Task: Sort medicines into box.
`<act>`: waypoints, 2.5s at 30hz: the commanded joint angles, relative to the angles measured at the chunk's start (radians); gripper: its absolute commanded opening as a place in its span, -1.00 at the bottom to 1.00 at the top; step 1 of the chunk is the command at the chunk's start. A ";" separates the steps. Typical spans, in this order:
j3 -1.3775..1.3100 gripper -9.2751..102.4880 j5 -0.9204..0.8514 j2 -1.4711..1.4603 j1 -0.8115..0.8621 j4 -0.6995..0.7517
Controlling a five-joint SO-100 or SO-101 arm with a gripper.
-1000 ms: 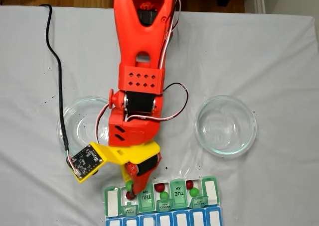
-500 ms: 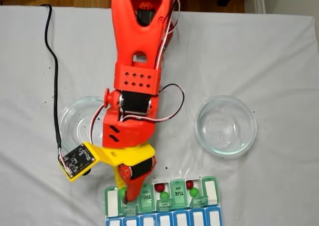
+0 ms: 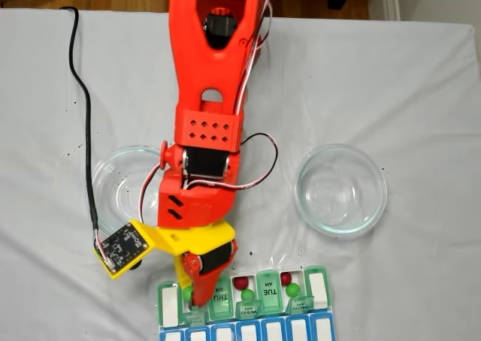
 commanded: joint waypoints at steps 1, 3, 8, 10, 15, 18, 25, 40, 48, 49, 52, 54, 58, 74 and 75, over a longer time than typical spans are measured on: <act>-0.069 -0.58 0.000 0.031 -0.011 -0.063; -0.058 -0.58 -0.006 0.035 -0.011 -0.074; -0.049 -0.52 -0.011 0.044 -0.011 -0.069; -0.044 -0.51 -0.012 0.046 -0.011 -0.074; -0.040 -0.52 -0.023 0.071 -0.011 -0.055; -0.035 -0.64 -0.051 0.133 -0.012 0.011; -0.069 -0.84 0.011 0.341 -0.054 0.253; -0.385 -0.84 0.586 0.167 -0.299 0.347; -0.270 -0.84 0.680 0.112 -0.348 0.080; -0.265 -0.84 0.684 0.104 -0.351 0.066; -0.272 -0.84 0.687 0.067 -0.359 0.048; -0.272 -0.84 0.683 0.049 -0.364 0.046; -0.256 -0.84 0.658 0.038 -0.364 0.046; -0.222 -0.84 0.588 0.003 -0.377 0.091; -0.229 -0.84 0.586 -0.002 -0.379 0.106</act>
